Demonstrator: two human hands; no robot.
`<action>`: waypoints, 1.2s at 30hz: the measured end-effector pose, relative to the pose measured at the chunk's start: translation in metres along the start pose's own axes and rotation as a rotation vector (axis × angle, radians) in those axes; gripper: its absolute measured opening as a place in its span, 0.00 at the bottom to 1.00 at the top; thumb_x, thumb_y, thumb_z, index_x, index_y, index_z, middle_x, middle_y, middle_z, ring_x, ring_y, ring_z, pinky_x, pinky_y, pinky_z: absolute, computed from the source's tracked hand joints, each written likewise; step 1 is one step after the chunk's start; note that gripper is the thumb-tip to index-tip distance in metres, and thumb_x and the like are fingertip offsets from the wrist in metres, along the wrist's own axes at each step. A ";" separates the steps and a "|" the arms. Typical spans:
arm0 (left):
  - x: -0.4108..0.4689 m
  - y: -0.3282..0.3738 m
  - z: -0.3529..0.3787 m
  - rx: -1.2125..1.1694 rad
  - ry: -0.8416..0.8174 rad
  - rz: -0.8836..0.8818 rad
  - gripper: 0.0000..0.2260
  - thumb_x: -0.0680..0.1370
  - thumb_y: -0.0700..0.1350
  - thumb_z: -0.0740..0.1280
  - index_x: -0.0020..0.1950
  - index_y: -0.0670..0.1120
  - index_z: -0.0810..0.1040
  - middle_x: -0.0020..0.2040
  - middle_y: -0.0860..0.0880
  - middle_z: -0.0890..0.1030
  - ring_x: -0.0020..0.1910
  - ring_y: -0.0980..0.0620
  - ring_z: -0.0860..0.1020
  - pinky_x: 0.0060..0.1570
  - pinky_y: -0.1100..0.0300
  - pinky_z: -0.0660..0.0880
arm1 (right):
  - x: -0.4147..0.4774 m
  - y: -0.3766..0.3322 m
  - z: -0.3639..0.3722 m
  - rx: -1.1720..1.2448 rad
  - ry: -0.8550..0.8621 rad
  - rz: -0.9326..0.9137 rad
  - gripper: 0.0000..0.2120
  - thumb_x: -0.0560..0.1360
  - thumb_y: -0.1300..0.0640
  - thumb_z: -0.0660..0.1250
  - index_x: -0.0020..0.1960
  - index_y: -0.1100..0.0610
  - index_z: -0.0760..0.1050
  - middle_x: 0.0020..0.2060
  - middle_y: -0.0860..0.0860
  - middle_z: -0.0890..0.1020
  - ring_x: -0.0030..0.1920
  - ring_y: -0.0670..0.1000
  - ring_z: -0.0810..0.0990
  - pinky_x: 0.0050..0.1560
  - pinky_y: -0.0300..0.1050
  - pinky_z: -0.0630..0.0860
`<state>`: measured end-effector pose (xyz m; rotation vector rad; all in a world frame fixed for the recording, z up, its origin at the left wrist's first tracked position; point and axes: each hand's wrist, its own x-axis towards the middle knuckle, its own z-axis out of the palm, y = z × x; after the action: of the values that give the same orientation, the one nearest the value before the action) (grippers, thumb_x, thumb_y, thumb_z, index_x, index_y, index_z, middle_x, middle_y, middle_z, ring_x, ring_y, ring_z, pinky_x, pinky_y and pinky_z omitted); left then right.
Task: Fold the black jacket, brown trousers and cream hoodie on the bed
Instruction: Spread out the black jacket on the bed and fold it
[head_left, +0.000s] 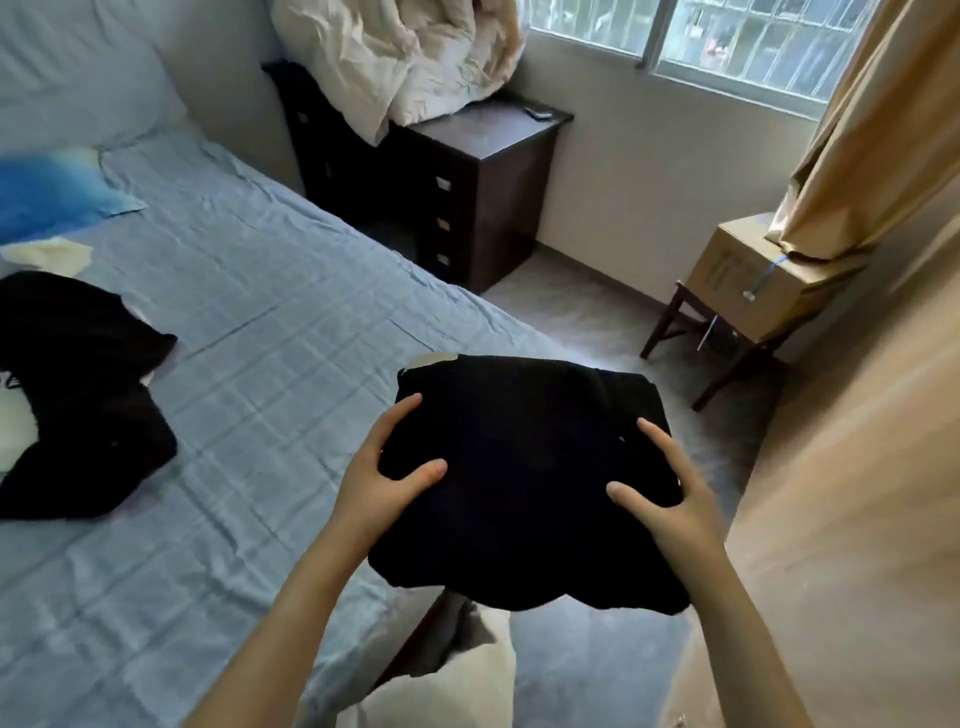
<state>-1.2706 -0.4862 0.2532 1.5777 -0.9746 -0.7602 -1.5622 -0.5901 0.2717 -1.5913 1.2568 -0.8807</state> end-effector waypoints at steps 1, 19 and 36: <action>0.025 -0.003 0.005 -0.008 0.017 -0.003 0.31 0.71 0.46 0.77 0.66 0.70 0.69 0.60 0.71 0.75 0.58 0.69 0.75 0.47 0.76 0.73 | 0.031 0.001 0.003 -0.006 -0.014 -0.007 0.34 0.70 0.58 0.77 0.67 0.31 0.70 0.62 0.33 0.75 0.58 0.37 0.77 0.49 0.32 0.79; 0.337 -0.050 0.059 -0.026 0.457 -0.254 0.32 0.73 0.48 0.75 0.69 0.70 0.66 0.62 0.73 0.71 0.60 0.72 0.72 0.51 0.79 0.70 | 0.505 0.007 0.112 -0.084 -0.586 -0.065 0.35 0.70 0.59 0.77 0.67 0.32 0.71 0.62 0.34 0.77 0.62 0.40 0.78 0.61 0.47 0.78; 0.511 -0.316 0.049 -0.052 0.770 -0.465 0.35 0.71 0.37 0.75 0.70 0.65 0.68 0.64 0.70 0.73 0.64 0.68 0.72 0.57 0.77 0.68 | 0.743 0.204 0.390 -0.129 -1.002 -0.139 0.36 0.70 0.63 0.76 0.70 0.38 0.69 0.64 0.35 0.76 0.65 0.37 0.74 0.61 0.28 0.71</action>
<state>-1.0150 -0.9358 -0.0570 1.8561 -0.0268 -0.4022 -1.1023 -1.2455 -0.0527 -1.8615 0.4862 -0.0019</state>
